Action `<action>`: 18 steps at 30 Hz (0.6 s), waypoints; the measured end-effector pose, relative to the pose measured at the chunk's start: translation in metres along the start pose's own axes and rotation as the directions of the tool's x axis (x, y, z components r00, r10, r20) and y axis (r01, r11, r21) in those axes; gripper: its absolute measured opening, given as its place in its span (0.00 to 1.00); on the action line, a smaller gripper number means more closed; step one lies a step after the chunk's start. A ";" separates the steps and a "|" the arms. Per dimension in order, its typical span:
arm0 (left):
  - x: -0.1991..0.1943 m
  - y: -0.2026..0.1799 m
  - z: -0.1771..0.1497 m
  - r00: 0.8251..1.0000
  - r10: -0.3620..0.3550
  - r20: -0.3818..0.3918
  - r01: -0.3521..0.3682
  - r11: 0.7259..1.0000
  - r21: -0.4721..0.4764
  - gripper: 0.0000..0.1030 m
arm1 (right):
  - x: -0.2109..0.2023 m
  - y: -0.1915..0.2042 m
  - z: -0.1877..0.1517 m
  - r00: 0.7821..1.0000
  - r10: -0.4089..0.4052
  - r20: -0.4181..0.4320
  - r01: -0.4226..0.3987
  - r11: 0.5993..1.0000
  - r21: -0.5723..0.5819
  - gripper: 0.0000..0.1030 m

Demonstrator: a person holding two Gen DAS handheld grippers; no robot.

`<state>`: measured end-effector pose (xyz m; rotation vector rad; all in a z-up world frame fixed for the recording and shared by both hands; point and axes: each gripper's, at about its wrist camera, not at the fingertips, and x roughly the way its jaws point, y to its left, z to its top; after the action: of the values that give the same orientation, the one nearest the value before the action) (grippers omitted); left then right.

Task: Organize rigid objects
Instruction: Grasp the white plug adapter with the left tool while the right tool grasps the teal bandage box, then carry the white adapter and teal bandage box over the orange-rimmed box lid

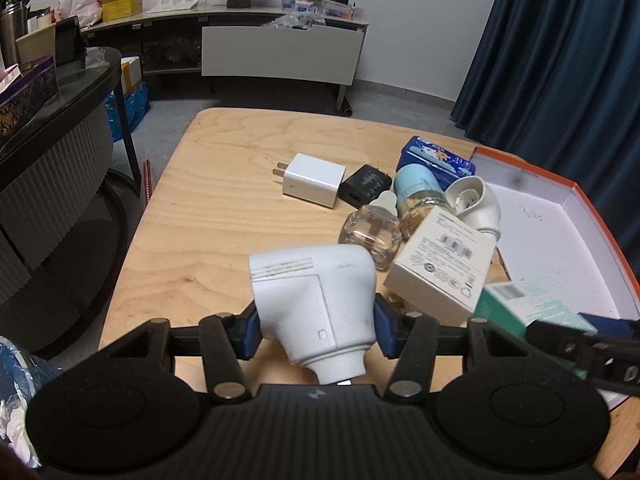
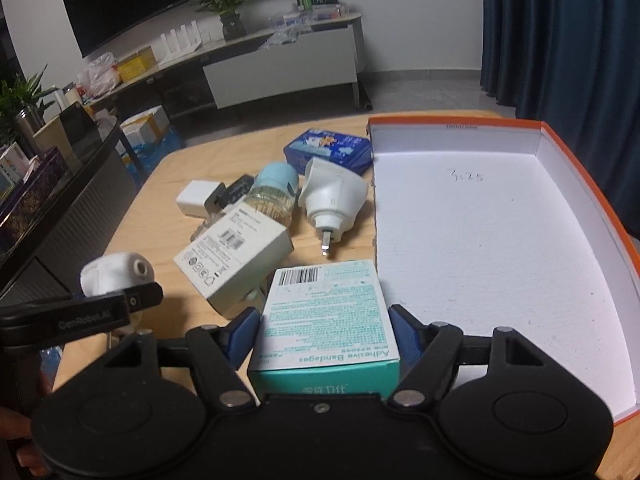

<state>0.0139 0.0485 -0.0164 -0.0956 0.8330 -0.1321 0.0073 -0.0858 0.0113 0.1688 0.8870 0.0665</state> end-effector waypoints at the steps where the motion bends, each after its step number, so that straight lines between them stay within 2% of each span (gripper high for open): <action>1: 0.000 -0.001 -0.001 1.000 0.000 -0.001 0.000 1.000 0.000 0.53 | 0.004 0.002 -0.001 1.000 -0.005 -0.006 0.005 1.000 -0.019 0.82; 5: -0.002 -0.003 -0.002 1.000 0.000 -0.004 0.000 1.000 0.003 0.53 | 0.025 0.010 -0.004 0.997 -0.039 -0.065 0.033 0.996 -0.078 0.83; 8: -0.004 -0.004 -0.003 1.000 0.001 -0.001 -0.001 1.000 0.004 0.53 | 0.037 0.015 -0.003 0.996 -0.058 -0.073 0.050 0.993 -0.102 0.86; 12: -0.006 -0.006 -0.004 1.000 0.006 0.000 -0.006 1.000 0.006 0.53 | 0.051 0.016 -0.001 0.993 -0.067 -0.093 0.057 0.992 -0.109 0.84; 18: -0.014 -0.011 -0.001 1.000 0.005 0.016 -0.005 1.000 0.004 0.53 | 0.029 0.013 0.006 0.998 -0.059 -0.017 0.057 0.994 -0.092 0.82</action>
<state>0.0029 0.0399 -0.0060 -0.0910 0.8169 -0.1278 0.0304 -0.0705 -0.0046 0.0563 0.9060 0.0544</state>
